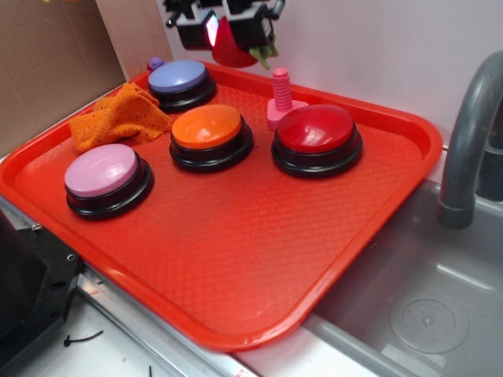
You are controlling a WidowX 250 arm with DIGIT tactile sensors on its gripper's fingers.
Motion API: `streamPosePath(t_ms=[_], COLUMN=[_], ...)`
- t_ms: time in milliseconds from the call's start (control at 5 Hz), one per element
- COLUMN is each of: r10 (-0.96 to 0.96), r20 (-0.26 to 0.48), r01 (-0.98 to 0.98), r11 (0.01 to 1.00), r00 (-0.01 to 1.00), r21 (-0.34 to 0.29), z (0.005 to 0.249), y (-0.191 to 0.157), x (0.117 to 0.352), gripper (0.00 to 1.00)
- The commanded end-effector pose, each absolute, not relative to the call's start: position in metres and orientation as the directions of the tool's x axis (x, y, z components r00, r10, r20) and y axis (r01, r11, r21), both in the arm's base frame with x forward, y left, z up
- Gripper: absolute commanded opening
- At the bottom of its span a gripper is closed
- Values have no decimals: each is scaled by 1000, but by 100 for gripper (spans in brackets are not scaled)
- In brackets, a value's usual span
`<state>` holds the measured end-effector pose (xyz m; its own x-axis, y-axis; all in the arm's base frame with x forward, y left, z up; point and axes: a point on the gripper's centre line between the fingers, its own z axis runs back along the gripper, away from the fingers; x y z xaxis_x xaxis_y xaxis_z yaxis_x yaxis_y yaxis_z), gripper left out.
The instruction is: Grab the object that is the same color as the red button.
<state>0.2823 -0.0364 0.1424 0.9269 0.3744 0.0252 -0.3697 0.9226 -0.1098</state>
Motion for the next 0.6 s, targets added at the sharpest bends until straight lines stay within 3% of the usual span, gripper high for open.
streamPosePath(t_ms=[0,200,400], r10=[168,145,189], r20=[-12,-33,-38], r01=[-167,-149,-192], r11=[974,974,968], r00=[986,989,981], r21=[-151,-169,-161], z=[209,212,207], y=[-72,-82,-77], x=[225,203,198], gripper=[0,0,0])
